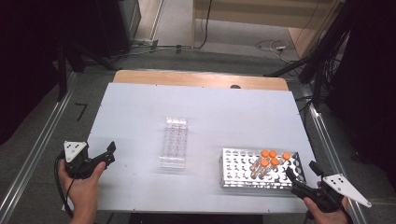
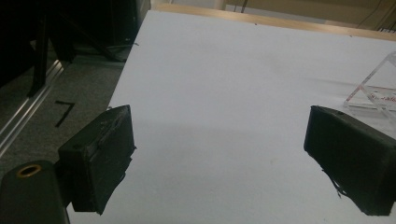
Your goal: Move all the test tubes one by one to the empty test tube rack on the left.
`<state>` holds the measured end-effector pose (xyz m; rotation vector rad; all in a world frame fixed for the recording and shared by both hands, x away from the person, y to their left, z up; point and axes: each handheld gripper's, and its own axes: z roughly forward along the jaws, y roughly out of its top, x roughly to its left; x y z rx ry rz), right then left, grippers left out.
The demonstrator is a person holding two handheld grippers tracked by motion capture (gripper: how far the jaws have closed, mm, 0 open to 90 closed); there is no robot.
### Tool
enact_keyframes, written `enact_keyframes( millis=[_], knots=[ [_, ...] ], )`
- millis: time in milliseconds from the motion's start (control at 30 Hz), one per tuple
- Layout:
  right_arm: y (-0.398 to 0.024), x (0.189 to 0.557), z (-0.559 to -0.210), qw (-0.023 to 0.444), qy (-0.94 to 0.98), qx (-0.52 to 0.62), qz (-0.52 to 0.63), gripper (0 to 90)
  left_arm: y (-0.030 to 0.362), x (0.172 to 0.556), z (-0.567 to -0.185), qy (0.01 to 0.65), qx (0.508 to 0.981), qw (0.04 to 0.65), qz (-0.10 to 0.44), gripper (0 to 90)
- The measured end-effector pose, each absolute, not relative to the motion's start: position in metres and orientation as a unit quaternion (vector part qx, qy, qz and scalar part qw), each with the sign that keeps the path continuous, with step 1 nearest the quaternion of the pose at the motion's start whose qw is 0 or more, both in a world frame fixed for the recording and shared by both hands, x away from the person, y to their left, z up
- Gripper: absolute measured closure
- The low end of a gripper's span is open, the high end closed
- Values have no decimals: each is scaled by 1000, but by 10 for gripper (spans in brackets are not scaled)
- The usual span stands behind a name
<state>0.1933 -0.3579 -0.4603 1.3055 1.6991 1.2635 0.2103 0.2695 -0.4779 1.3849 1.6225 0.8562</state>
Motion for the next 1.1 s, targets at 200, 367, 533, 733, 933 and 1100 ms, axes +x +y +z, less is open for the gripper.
enact_keyframes(
  millis=[200,367,533,733,933,1100],
  knots=[
    [-356,194,-460,320,649,494,481,106,269,210,-478,643,551,408,340,89],
    [-354,196,-461,320,650,493,482,112,269,210,-478,643,551,409,339,90],
    [-351,197,-462,316,657,487,480,115,268,210,-478,643,553,409,338,90],
    [-350,199,-462,319,658,485,480,125,268,210,-478,643,553,409,338,90],
    [-347,202,-463,318,662,483,477,127,268,211,-478,642,554,409,338,90],
    [-345,204,-464,320,666,480,474,135,268,210,-478,642,554,408,338,90]
  ],
)
